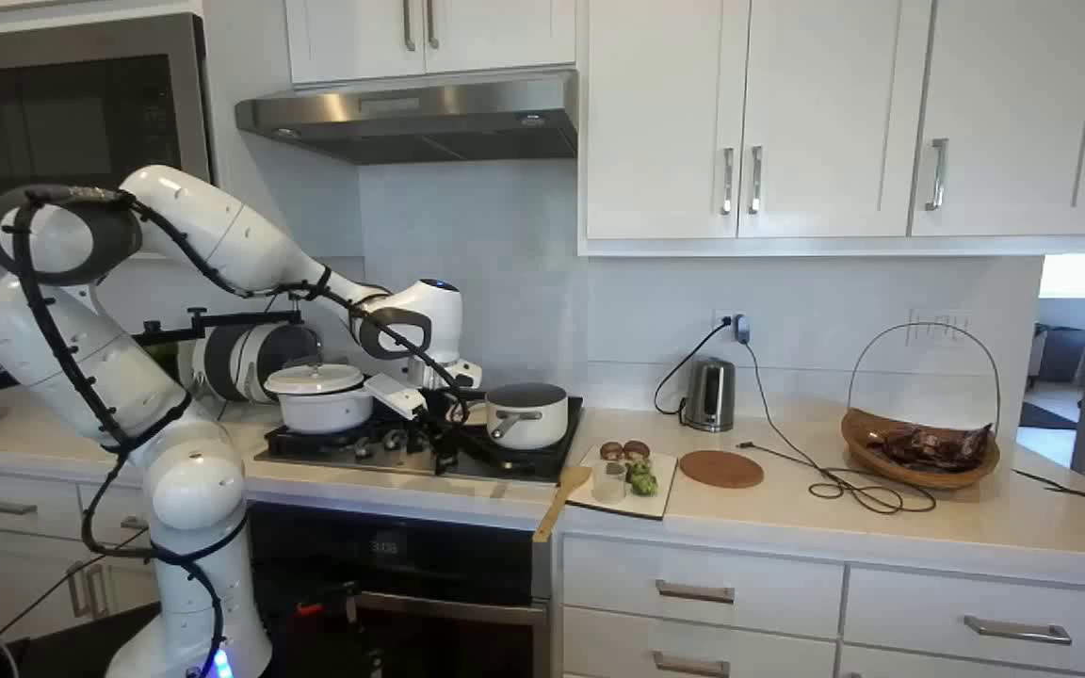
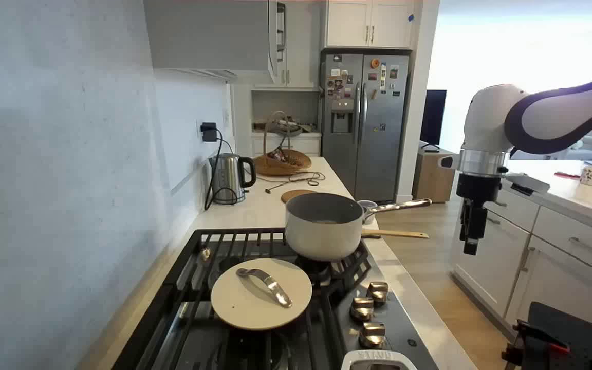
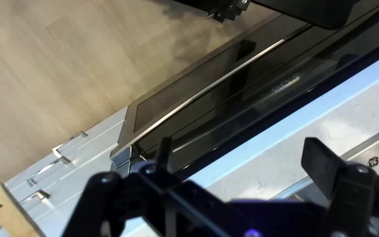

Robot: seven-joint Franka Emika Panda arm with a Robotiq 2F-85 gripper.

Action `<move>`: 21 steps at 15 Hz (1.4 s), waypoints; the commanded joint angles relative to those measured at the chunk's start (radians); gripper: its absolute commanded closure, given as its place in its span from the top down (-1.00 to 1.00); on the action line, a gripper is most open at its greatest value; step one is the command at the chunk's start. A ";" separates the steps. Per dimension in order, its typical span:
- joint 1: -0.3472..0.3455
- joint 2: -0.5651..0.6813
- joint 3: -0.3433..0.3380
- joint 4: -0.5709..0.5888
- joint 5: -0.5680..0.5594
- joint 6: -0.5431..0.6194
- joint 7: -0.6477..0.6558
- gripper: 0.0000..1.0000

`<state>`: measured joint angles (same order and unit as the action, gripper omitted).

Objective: Turn the second knob from the left anticlockwise

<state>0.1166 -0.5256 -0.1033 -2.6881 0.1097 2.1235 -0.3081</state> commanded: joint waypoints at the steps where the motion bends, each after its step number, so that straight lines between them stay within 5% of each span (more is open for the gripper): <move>1: -0.011 0.000 0.011 0.001 0.006 -0.003 -0.005 1.00; 21: 0.196 0.174 0.239 0.252 0.006 -0.079 -0.024 1.00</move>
<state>0.2914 -0.4223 0.1081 -2.5110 0.1097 2.0823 -0.3083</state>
